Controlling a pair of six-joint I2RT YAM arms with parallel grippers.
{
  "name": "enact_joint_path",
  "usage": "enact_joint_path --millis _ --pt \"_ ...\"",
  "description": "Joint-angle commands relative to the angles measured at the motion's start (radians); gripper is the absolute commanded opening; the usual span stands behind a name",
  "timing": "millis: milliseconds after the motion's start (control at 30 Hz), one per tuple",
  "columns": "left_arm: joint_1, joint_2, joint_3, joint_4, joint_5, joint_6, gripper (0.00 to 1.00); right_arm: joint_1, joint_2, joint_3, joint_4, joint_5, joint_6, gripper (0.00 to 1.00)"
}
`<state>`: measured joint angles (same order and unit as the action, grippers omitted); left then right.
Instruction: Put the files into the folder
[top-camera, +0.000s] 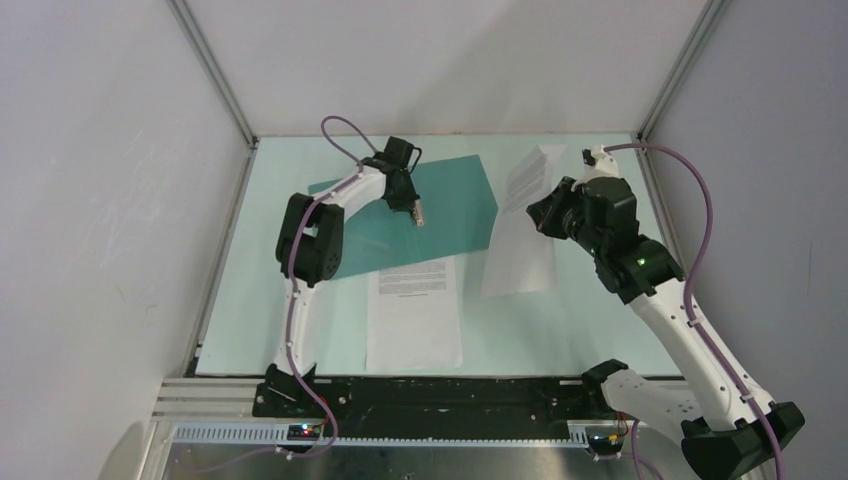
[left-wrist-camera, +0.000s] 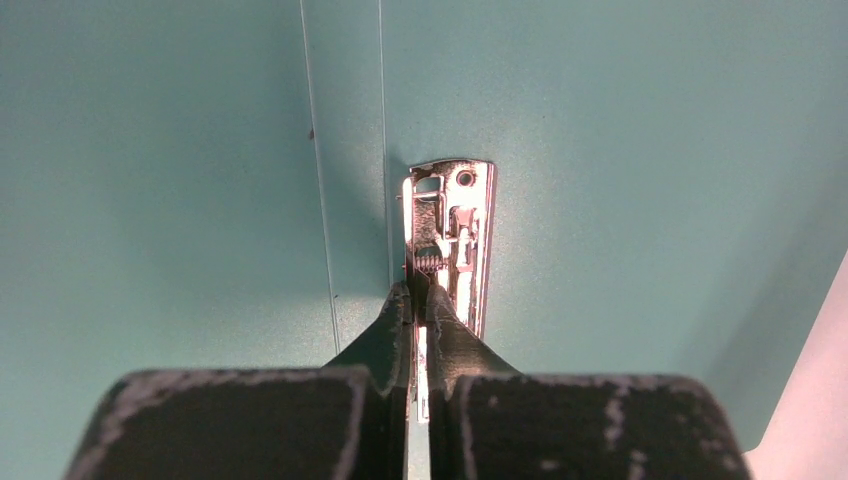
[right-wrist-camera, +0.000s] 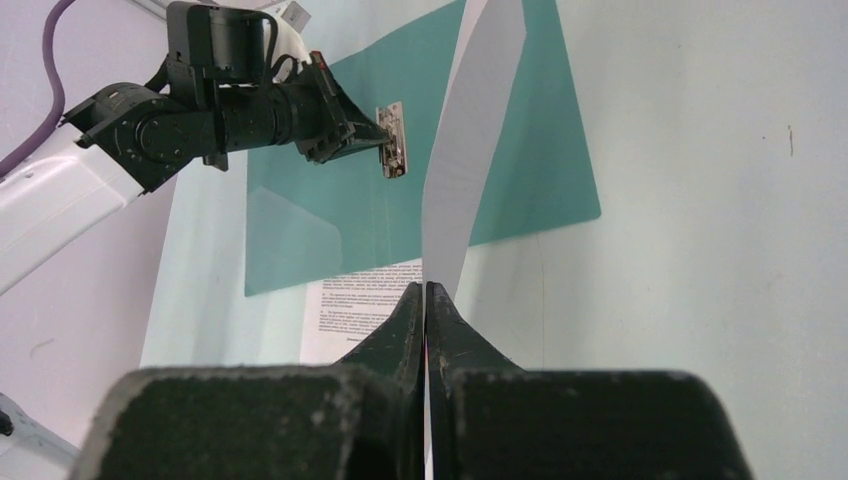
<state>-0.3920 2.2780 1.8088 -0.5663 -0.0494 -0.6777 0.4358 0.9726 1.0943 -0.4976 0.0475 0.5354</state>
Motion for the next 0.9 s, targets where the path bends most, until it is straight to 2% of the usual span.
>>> enact_joint_path --millis 0,233,467,867 --pt "-0.039 -0.089 0.015 -0.043 -0.012 0.047 0.00 0.004 -0.005 0.070 0.025 0.010 -0.034 0.00" --pt "-0.098 -0.245 -0.094 -0.080 -0.020 0.033 0.00 0.005 -0.021 0.090 0.010 0.022 -0.048 0.00" --pt "-0.198 -0.370 -0.233 -0.079 -0.031 -0.099 0.00 0.006 -0.040 0.099 -0.015 0.029 -0.052 0.00" --pt "-0.405 -0.369 -0.257 -0.076 -0.077 -0.246 0.00 0.004 -0.082 0.100 -0.077 0.049 -0.052 0.00"
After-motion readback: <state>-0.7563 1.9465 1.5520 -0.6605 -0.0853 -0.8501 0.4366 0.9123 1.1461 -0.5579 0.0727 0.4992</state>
